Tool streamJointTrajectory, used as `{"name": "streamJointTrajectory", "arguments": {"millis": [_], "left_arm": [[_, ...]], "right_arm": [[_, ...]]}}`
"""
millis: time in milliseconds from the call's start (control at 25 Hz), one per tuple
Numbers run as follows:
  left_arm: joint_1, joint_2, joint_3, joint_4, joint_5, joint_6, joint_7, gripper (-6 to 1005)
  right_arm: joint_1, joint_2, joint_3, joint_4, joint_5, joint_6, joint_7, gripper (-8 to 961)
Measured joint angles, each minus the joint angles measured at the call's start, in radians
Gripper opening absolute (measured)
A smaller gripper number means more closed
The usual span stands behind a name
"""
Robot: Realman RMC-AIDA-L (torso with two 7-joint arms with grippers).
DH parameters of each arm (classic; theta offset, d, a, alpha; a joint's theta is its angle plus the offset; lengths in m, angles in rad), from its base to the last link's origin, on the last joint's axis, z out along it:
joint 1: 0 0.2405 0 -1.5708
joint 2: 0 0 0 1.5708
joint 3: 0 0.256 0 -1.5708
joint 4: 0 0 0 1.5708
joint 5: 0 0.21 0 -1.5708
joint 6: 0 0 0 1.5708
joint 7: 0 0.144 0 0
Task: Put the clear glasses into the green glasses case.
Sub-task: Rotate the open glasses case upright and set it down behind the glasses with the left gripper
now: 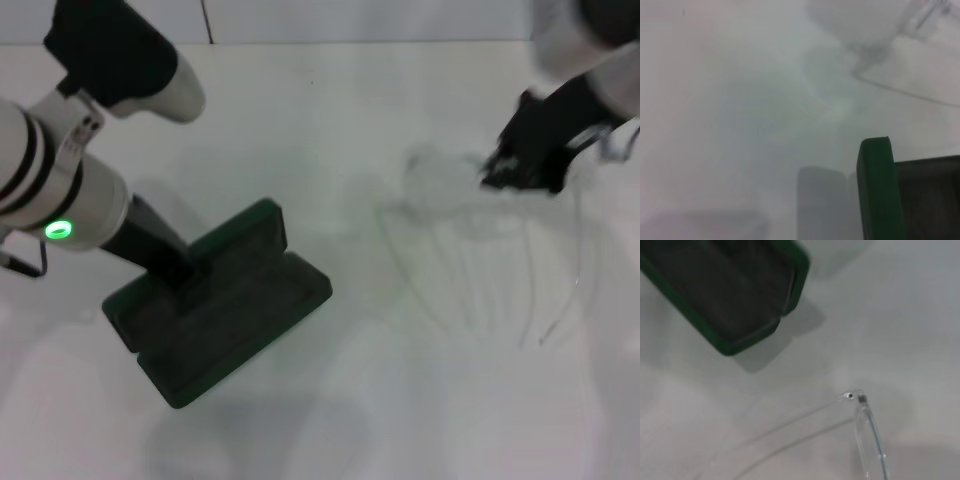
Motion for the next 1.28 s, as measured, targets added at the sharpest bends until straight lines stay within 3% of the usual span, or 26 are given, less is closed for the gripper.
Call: {"name": "streamJointTrajectory", "arguments": {"millis": [200,320,360,560,720,960,1280], "left_arm": [[-0.051,-0.001,0.004,0.005,0.017,0.005,0.075,78],[-0.08,-0.003,0.008,0.002,0.027,0.001,0.123,77],[-0.093,-0.003,0.009,-0.004,0.029,0.0,0.134,77],[-0.188,-0.007,0.042,-0.063,0.011,-0.06,0.184,77],[-0.216,-0.007,0.145,-0.104,0.0,-0.2,0.222,76],[-0.252,-0.007,0.25,-0.181,-0.026,-0.33,0.277,76],[-0.274,-0.011,0.352,-0.269,-0.063,-0.533,0.374,76]], "right_arm": [[-0.189,0.001,0.159,-0.327,0.055,-0.078,0.028,116],[-0.231,-0.001,0.206,-0.386,0.088,-0.093,0.028,116],[-0.3,0.0,0.281,-0.468,0.149,-0.117,0.028,116],[-0.439,0.005,0.395,-0.587,0.256,-0.105,0.025,116],[-0.499,0.005,0.54,-0.598,0.347,-0.145,0.007,116],[-0.526,0.002,0.731,-0.515,0.381,-0.183,-0.061,116],[-0.529,-0.032,0.934,-0.369,0.404,-0.188,-0.137,116]]}}
